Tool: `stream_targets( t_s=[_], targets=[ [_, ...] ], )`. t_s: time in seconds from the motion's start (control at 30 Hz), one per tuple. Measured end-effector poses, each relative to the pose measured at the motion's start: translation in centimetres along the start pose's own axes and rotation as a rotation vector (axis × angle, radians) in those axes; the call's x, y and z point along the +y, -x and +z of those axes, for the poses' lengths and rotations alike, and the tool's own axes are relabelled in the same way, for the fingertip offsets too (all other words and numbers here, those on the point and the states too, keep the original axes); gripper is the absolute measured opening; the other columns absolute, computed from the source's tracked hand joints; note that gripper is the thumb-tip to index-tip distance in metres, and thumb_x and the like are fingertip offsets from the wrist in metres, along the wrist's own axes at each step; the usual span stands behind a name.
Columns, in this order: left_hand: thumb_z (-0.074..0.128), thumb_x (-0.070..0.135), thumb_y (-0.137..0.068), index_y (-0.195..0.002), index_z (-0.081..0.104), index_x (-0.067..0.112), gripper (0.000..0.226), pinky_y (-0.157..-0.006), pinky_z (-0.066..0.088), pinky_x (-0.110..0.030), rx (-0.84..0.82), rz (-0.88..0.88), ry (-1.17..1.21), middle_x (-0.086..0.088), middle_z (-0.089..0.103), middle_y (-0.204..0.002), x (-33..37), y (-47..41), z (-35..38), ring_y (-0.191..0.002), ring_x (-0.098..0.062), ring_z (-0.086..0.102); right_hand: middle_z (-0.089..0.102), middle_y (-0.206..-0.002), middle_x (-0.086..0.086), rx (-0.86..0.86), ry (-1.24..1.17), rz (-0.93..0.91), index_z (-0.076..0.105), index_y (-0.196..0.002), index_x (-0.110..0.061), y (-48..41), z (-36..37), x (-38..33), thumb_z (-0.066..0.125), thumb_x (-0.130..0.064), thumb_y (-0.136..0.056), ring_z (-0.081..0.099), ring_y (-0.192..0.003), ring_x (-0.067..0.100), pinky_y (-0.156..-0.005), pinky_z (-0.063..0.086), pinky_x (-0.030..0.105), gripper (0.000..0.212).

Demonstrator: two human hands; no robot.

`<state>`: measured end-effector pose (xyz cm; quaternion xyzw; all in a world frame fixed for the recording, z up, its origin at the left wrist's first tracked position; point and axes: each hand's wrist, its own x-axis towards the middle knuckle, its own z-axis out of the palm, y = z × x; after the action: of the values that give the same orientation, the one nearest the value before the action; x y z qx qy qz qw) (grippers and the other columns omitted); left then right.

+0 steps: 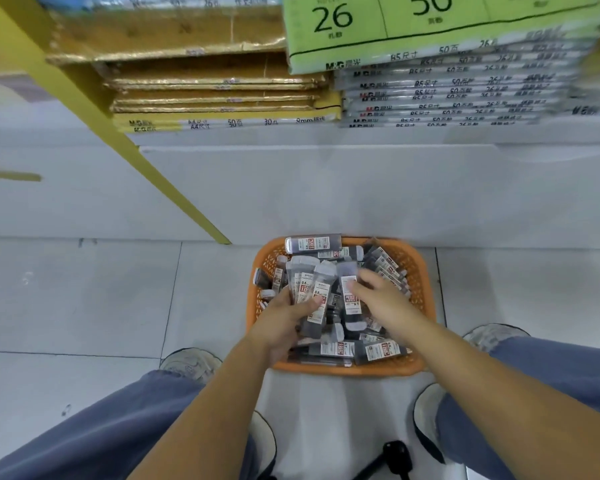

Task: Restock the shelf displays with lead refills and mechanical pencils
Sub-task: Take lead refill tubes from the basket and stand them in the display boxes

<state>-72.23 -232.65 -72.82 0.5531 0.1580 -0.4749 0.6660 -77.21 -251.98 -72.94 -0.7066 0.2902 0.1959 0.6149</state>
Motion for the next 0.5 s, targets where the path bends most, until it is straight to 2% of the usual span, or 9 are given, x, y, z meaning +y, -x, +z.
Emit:
stream_targets(
  t_s=[0.03,0.1,0.13,0.23,0.27,0.3,0.37,0.43,0.5],
  targets=[
    [0.077,0.018,-0.08,-0.13,0.057,0.014,0.053,-0.088,0.058,-0.051,-0.005,0.022,0.02,-0.012,0.072,-0.122,0.6,0.5,0.2,-0.112,-0.032,0.069,0.061,-0.126,-0.013,-0.023,-0.071,-0.015,0.059,-0.125,-0.043,0.2,0.1,-0.8,0.057,-0.038,-0.095,0.06,-0.112,0.013,-0.094,0.051,0.042,0.03],
    [0.078,0.016,-0.081,-0.131,0.059,0.013,0.054,-0.095,0.055,-0.056,-0.007,0.068,0.005,-0.012,0.072,-0.123,2.0,1.5,0.6,-0.114,-0.033,0.068,0.066,-0.12,-0.014,-0.073,-0.166,-0.063,0.064,-0.114,-0.046,1.1,0.3,-2.8,0.062,-0.038,-0.093,0.066,-0.104,0.012,-0.08,0.057,0.035,0.023],
    [0.076,0.013,-0.084,-0.13,0.059,0.015,0.049,-0.096,0.054,-0.055,-0.007,0.087,-0.024,-0.011,0.072,-0.122,2.8,2.1,0.8,-0.113,-0.032,0.069,0.068,-0.117,-0.014,-0.092,-0.167,-0.096,0.064,-0.115,-0.046,1.7,0.3,-3.8,0.063,-0.039,-0.092,0.068,-0.099,0.013,-0.075,0.058,0.032,0.024],
    [0.068,0.002,-0.089,-0.127,0.061,0.017,0.042,-0.091,0.055,-0.058,-0.039,0.166,-0.1,-0.016,0.072,-0.119,5.4,4.4,1.4,-0.109,-0.037,0.069,0.073,-0.106,-0.006,-0.092,-0.014,-0.237,0.066,-0.111,-0.047,3.8,0.3,-7.1,0.062,-0.049,-0.089,0.07,-0.096,0.028,-0.083,0.058,0.047,0.023],
    [0.068,0.003,-0.087,-0.126,0.062,0.016,0.042,-0.09,0.055,-0.059,-0.051,0.2,-0.123,-0.018,0.072,-0.119,6.5,5.4,1.6,-0.11,-0.039,0.069,0.074,-0.103,-0.005,-0.089,-0.012,-0.268,0.067,-0.106,-0.048,4.6,0.1,-8.4,0.063,-0.049,-0.089,0.071,-0.094,0.027,-0.084,0.058,0.047,0.018],
    [0.068,0.005,-0.083,-0.125,0.062,0.015,0.043,-0.089,0.057,-0.058,-0.063,0.232,-0.149,-0.019,0.072,-0.117,7.6,6.4,1.8,-0.108,-0.038,0.069,0.075,-0.099,-0.008,-0.089,-0.01,-0.297,0.069,-0.101,-0.049,5.3,-0.1,-9.6,0.063,-0.047,-0.089,0.072,-0.091,0.022,-0.084,0.058,0.042,0.013],
    [0.066,0.011,-0.077,-0.123,0.061,0.011,0.046,-0.082,0.059,-0.049,-0.077,0.28,-0.196,-0.018,0.074,-0.109,9.9,8.5,1.9,-0.098,-0.034,0.073,0.076,-0.091,-0.009,-0.086,0.038,-0.378,0.069,-0.093,-0.05,7.0,-0.6,-12.4,0.06,-0.042,-0.093,0.073,-0.085,0.015,-0.077,0.058,0.028,0.012],
    [0.064,0.012,-0.074,-0.116,0.06,0.006,0.043,-0.074,0.059,-0.044,-0.069,0.342,-0.24,-0.016,0.074,-0.095,12.2,10.8,2.2,-0.081,-0.029,0.073,0.074,-0.082,0.0,-0.129,0.081,-0.429,0.067,-0.096,-0.047,8.8,-1.3,-15.1,0.055,-0.039,-0.096,0.072,-0.074,0.023,-0.064,0.055,0.031,0.014],
    [0.065,0.015,-0.073,-0.105,0.059,0.008,0.034,-0.068,0.059,-0.04,-0.039,0.433,-0.31,-0.011,0.07,-0.08,14.5,13.2,2.9,-0.066,-0.022,0.066,0.07,-0.072,0.004,-0.188,0.126,-0.47,0.059,-0.106,-0.045,10.7,-1.9,-17.6,0.049,-0.038,-0.1,0.068,-0.055,0.025,-0.05,0.053,0.031,0.014]
  ],
)
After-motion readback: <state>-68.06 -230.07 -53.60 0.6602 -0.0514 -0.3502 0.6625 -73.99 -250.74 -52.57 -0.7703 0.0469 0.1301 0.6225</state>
